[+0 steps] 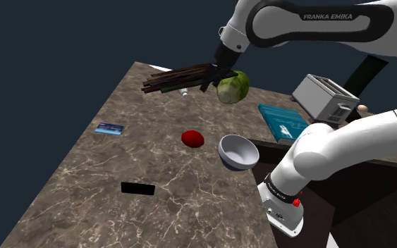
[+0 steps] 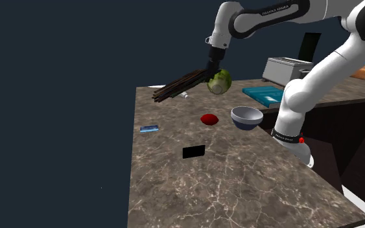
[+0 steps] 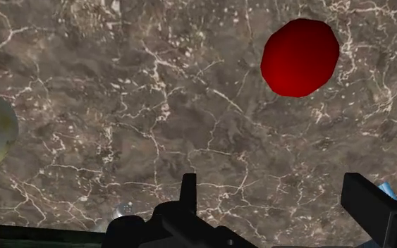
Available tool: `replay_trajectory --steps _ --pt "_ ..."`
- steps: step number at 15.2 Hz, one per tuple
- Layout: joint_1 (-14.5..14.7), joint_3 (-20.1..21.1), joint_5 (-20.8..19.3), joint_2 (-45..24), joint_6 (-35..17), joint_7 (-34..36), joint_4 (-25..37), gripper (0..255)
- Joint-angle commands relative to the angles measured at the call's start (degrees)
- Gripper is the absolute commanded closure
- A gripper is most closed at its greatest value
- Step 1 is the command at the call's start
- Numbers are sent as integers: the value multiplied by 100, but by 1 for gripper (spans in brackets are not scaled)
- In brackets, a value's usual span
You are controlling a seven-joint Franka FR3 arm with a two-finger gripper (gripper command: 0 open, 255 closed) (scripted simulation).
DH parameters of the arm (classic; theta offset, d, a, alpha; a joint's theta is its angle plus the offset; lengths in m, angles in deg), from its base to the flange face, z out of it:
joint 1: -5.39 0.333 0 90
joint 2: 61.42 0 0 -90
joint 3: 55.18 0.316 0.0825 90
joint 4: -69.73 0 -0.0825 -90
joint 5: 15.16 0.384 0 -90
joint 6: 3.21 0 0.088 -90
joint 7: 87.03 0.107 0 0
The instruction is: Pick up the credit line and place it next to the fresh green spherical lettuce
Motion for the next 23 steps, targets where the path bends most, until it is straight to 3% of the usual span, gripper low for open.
replay_trajectory --steps 1,13,23 --pt "131 75 91 -239 -512 -137 -89 0" --pt "828 445 518 -2299 -3155 -1117 255 0" --pt "1268 824 631 -4158 -4737 -1967 1268 0"
